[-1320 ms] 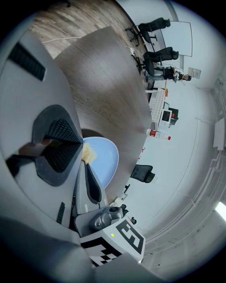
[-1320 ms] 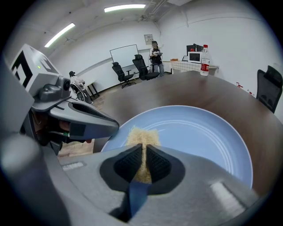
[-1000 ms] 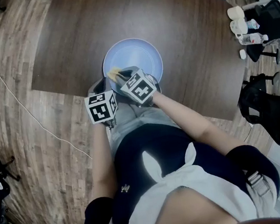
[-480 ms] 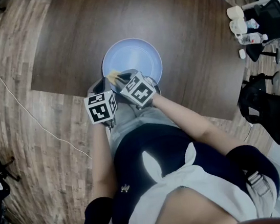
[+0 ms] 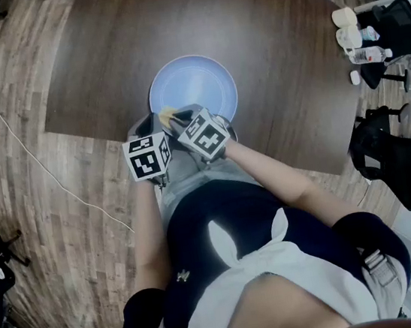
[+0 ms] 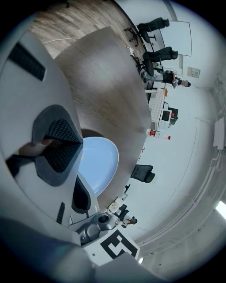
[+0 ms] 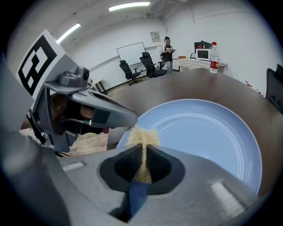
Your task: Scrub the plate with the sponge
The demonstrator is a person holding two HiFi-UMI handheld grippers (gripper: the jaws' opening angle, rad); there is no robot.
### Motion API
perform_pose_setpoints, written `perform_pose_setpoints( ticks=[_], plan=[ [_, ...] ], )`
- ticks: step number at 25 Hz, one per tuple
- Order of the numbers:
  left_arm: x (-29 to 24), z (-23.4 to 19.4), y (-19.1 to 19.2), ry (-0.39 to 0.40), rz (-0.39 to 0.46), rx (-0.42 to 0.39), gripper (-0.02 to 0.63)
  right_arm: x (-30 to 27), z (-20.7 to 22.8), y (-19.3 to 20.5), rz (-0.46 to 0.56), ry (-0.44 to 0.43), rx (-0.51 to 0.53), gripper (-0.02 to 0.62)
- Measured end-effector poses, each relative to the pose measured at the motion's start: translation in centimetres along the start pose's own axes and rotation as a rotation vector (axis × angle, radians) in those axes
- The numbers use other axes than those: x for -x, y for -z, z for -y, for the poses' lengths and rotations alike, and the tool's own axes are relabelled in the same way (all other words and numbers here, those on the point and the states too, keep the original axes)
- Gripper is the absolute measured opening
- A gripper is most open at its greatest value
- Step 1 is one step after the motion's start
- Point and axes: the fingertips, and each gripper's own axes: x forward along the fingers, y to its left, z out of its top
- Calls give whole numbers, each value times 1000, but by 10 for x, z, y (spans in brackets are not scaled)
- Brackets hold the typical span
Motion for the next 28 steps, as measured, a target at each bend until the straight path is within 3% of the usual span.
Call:
perform_pose_setpoints(
  ticks=[28],
  plan=[
    [2, -2, 0, 10, -4, -14, 6, 1, -1, 2, -50, -19, 32, 26]
  ],
)
